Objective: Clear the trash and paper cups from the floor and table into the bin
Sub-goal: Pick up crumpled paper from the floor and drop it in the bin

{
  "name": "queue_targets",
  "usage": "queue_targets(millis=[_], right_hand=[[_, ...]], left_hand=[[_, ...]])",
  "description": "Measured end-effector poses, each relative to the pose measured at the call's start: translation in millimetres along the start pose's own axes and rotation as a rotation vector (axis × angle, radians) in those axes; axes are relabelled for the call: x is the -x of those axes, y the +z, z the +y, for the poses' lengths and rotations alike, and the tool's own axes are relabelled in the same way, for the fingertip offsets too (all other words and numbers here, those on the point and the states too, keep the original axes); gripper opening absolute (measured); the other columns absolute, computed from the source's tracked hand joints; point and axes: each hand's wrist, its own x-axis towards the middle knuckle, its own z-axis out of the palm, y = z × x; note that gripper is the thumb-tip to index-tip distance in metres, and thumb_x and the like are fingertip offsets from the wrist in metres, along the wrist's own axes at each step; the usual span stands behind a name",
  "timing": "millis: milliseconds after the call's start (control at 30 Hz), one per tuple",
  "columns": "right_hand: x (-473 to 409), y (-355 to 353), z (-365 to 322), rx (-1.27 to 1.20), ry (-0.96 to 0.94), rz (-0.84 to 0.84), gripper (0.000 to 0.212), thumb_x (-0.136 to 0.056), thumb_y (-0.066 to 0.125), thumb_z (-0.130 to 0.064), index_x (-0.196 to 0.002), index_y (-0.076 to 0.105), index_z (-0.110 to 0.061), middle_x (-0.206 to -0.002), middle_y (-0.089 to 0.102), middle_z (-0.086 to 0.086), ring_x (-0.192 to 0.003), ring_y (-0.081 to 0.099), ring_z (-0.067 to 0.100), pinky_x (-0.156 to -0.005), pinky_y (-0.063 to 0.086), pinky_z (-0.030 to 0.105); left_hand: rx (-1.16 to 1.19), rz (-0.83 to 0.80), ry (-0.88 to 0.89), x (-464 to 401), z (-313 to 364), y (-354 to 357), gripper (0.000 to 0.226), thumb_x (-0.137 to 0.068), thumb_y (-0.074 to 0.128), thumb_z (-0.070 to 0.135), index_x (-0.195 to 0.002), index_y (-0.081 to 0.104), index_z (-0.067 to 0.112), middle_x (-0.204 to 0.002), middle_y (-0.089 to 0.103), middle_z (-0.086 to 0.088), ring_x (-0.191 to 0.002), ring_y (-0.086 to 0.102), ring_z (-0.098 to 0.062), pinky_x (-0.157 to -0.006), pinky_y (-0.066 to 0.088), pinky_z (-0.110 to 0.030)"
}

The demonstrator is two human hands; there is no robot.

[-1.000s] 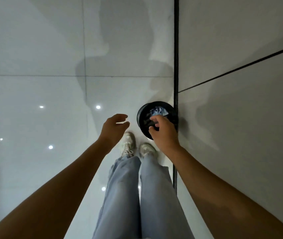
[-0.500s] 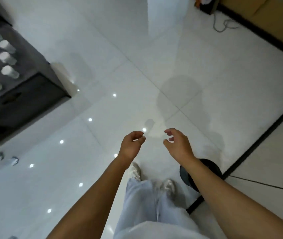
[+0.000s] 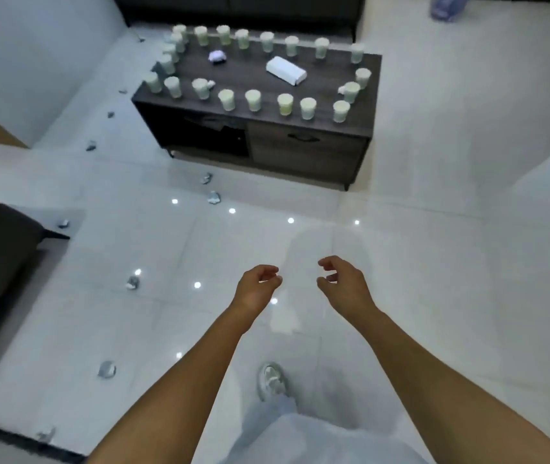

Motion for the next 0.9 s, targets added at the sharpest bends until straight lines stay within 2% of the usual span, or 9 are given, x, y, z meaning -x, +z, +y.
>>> queue_targets(millis=[133,300,433,567,700,833,900], right_hand=[[-36.3,76.4,-72.5,0.059,-0.093,-0.175,0.032,-0.089,0.059,-0.013,-0.121,0.057,-0.019,-0.118,0.056,0.0,-0.098,0.058,0.015,-0.085,0.051,0.031],[-63.4,158.8,-136.4,0.165,-0.199,-0.374,0.031,-0.089,0.059,-0.014,-0.12,0.058,-0.019,-0.116,0.056,-0.002,-0.097,0.058,0.015,-0.084,0.052,0.032],[-85.7,210.9,-173.2,0.276,-0.263,-0.523,0.031,-0.089,0.06,-0.012,-0.12,0.058,-0.018,-0.115,0.057,0.0,-0.093,0.059,0.015,-0.081,0.049,0.027],[-117.6,258.4,-215.9,0.37,-0.323,-0.633,0.032,-0.089,0.06,-0.012,-0.121,0.058,-0.015,-0.117,0.058,0.002,-0.094,0.061,0.018,-0.085,0.051,0.031],[-146.6,307.2,-263.0,0.458,-0.397,-0.751,0.032,-0.089,0.06,-0.012,-0.121,0.058,-0.015,-0.117,0.058,0.003,-0.094,0.061,0.018,-0.083,0.051,0.032],[-156.8,357.4,-302.4,0.526,-0.468,-0.855,0.031,-0.088,0.06,-0.012,-0.119,0.058,-0.016,-0.116,0.058,0.002,-0.094,0.062,0.02,-0.083,0.051,0.032],[-151.6,382.3,-316.8,0.557,-0.495,-0.911,0.031,-0.088,0.06,-0.012,-0.118,0.059,-0.017,-0.116,0.058,0.002,-0.093,0.062,0.02,-0.083,0.051,0.032]], left_hand=[[0.125,0.167,-0.072,-9.9,-26.0,-105.1,0.022,-0.09,0.06,0.011,-0.111,0.062,0.013,-0.11,0.062,-0.009,-0.111,0.057,-0.023,-0.103,0.044,-0.041],[0.297,0.364,-0.169,-10.0,-65.6,-192.1,0.021,-0.089,0.059,0.009,-0.109,0.062,0.014,-0.105,0.062,-0.007,-0.11,0.057,-0.022,-0.102,0.045,-0.041],[0.434,0.482,-0.255,-11.7,-87.2,-235.4,0.023,-0.088,0.059,0.006,-0.111,0.062,0.01,-0.106,0.062,-0.008,-0.103,0.057,-0.02,-0.101,0.045,-0.038],[0.558,0.602,-0.323,-25.1,-96.9,-276.4,0.021,-0.088,0.06,0.007,-0.109,0.062,0.012,-0.107,0.062,-0.007,-0.101,0.057,-0.019,-0.1,0.045,-0.037],[0.678,0.743,-0.369,-36.4,-99.6,-315.3,0.017,-0.087,0.059,0.008,-0.102,0.062,0.016,-0.105,0.064,-0.006,-0.098,0.058,-0.017,-0.1,0.046,-0.036],[0.757,0.834,-0.407,-38.0,-106.7,-344.8,0.022,-0.087,0.059,0.012,-0.108,0.063,0.017,-0.104,0.064,-0.002,-0.104,0.058,-0.018,-0.101,0.045,-0.035],[0.799,0.875,-0.435,-32.5,-116.2,-356.6,0.022,-0.087,0.059,0.012,-0.108,0.062,0.017,-0.102,0.063,-0.002,-0.101,0.058,-0.018,-0.099,0.046,-0.035]])
